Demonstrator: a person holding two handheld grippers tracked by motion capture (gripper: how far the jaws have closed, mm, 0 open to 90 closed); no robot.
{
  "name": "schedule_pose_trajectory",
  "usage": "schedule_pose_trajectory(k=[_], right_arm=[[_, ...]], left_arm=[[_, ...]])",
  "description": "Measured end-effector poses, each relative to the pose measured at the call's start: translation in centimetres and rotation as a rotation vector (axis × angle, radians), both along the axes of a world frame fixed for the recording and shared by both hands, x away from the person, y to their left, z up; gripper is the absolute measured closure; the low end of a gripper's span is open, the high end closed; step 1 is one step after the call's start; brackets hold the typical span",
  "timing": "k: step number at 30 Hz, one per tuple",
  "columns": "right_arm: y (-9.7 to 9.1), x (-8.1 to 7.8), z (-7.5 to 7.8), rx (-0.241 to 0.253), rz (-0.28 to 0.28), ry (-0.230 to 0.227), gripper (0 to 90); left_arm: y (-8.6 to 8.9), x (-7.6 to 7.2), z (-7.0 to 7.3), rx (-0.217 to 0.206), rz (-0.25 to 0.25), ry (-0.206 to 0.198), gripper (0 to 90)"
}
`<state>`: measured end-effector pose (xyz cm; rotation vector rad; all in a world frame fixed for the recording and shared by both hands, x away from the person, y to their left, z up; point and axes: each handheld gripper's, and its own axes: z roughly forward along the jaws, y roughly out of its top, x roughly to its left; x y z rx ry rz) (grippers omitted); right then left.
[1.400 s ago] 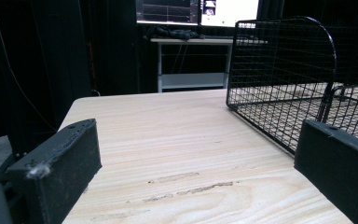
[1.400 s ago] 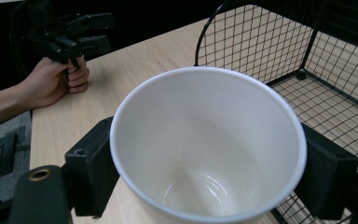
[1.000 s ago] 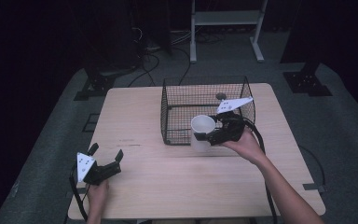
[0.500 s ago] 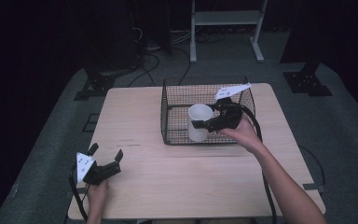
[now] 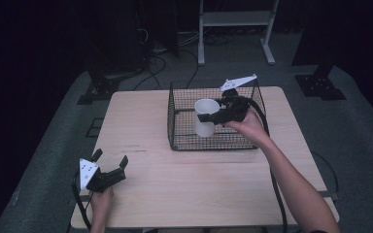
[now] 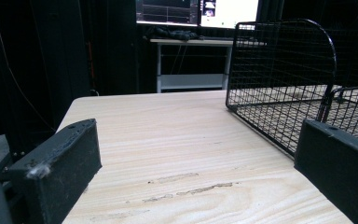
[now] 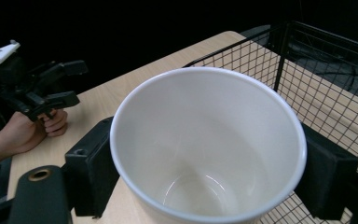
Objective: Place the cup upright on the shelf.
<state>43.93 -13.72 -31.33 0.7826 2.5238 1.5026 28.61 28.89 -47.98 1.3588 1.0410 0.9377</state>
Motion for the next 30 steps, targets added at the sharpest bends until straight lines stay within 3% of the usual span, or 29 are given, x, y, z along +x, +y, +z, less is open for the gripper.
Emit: schedule_pose_trajectory(k=[24,30], right_arm=[[0.6,3.4,0.7,-0.057,-0.056,-0.011,18.7],[0.7,4.3,0.0,-0.055,-0.067,0.004,18.7]], left_arm=[[0.0,0.0,0.0,-0.002,-0.001,0.0,0.0],[0.0,0.0,0.0,-0.002,-0.002,-0.001,0.0]])
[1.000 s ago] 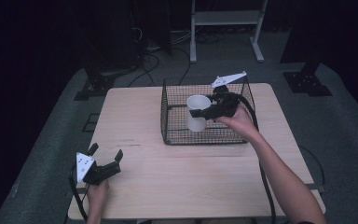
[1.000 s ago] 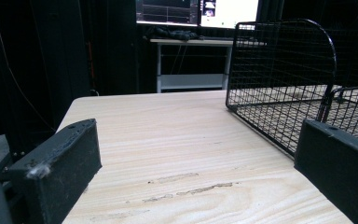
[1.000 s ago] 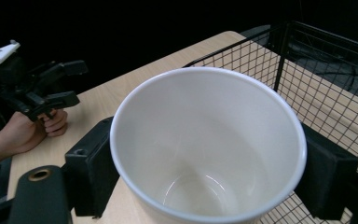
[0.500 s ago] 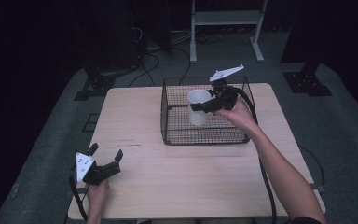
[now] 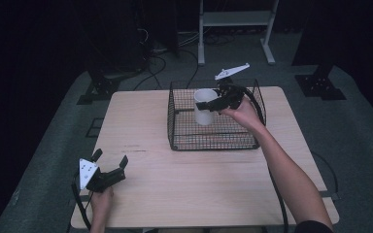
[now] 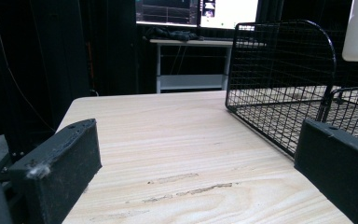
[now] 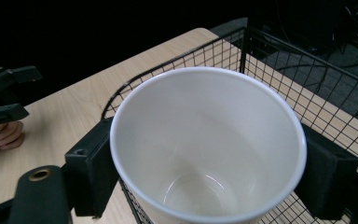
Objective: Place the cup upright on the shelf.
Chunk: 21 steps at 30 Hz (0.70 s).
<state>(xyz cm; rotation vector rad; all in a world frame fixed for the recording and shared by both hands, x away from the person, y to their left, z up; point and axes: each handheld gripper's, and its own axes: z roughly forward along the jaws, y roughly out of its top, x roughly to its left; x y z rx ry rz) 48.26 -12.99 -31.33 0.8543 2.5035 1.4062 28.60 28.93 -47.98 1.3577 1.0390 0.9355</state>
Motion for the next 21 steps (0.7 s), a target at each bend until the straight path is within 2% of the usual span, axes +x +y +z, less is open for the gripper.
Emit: schedule_pose_trajectory(k=[13,21], right_arm=[[0.1,1.8,-2.0,-0.024,-0.04,0.027,18.7],[0.3,2.5,-3.0,-0.023,-0.04,0.042,18.7]], left_arm=[[0.0,0.0,0.0,0.0,-0.001,-0.001,0.0],[0.0,0.0,0.0,0.0,-0.001,-0.001,0.0]])
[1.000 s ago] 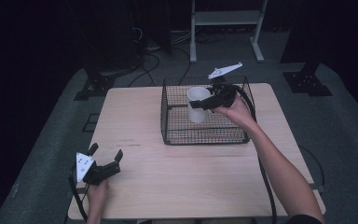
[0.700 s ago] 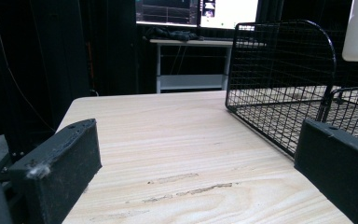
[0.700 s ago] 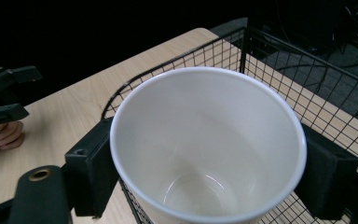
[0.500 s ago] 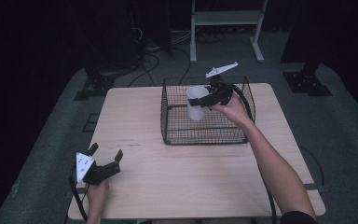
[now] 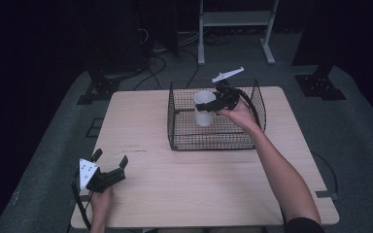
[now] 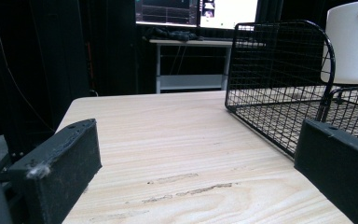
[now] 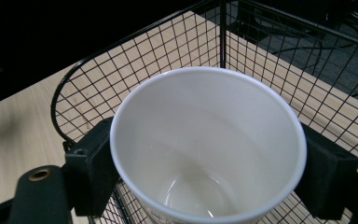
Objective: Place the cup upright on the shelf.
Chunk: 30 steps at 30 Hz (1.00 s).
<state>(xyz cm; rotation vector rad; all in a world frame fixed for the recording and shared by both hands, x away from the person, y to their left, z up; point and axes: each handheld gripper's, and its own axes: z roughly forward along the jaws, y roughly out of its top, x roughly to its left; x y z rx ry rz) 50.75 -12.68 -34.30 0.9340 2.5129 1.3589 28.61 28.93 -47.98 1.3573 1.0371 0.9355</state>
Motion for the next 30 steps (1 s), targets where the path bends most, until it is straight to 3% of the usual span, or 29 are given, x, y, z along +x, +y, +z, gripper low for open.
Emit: schedule_pose_trajectory(k=[12,19,30], right_arm=[[0.2,0.7,-1.1,0.003,-0.013,0.009,18.7],[0.2,1.5,-2.3,-0.018,-0.018,0.038,18.7],[0.0,2.5,-3.5,-0.032,-0.057,0.058,18.7]], left_arm=[[0.0,0.0,0.0,0.002,0.0,-0.001,0.0],[0.0,0.0,0.0,-0.003,-0.002,-0.001,0.0],[0.0,0.0,0.0,-0.002,-0.003,-0.001,0.0]])
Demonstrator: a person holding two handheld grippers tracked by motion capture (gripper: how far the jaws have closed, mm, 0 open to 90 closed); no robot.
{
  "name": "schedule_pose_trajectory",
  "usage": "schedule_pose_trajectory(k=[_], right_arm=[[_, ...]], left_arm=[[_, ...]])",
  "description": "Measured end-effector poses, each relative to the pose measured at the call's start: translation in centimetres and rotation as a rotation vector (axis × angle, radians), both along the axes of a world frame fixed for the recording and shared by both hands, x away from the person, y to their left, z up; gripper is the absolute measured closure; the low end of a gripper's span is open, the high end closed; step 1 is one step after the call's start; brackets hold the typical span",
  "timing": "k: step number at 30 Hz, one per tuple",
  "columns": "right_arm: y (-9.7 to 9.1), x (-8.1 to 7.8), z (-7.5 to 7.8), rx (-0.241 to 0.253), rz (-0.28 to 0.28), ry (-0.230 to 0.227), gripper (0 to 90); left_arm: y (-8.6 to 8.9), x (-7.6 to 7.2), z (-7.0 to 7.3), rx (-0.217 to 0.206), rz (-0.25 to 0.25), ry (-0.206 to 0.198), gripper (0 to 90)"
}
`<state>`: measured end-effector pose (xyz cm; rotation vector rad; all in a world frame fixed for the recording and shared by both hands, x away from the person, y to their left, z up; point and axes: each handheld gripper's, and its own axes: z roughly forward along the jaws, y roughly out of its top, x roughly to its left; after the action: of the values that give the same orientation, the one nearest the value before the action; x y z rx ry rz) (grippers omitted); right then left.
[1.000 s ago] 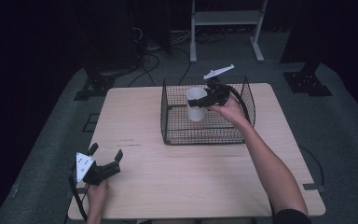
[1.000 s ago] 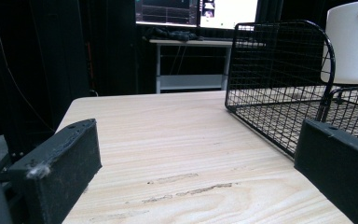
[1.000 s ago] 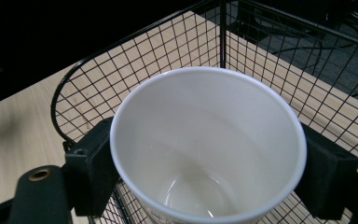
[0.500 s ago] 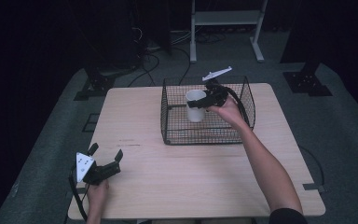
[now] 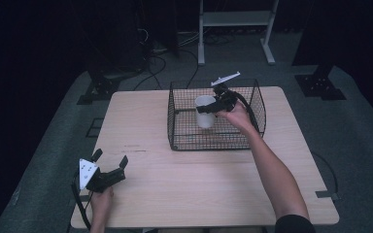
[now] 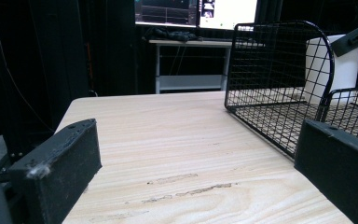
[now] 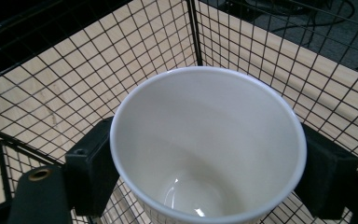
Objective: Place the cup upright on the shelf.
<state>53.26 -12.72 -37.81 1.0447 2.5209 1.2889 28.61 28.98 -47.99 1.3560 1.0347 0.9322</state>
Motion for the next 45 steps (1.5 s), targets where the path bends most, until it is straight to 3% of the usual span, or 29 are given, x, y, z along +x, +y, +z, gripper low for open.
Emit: schedule_pose_trajectory(k=[8,31,45], right_arm=[[0.1,0.6,-0.9,-0.019,-0.006,0.03,18.7],[0.3,1.1,-2.3,-0.077,0.005,0.061,18.6],[0.5,0.9,-2.2,-0.098,0.019,0.047,18.3]], left_arm=[[0.0,0.0,0.0,-0.001,0.0,-0.001,0.0],[0.0,0.0,0.0,0.0,-0.001,-0.002,0.0],[0.0,0.0,0.0,0.002,0.001,-0.005,0.0]])
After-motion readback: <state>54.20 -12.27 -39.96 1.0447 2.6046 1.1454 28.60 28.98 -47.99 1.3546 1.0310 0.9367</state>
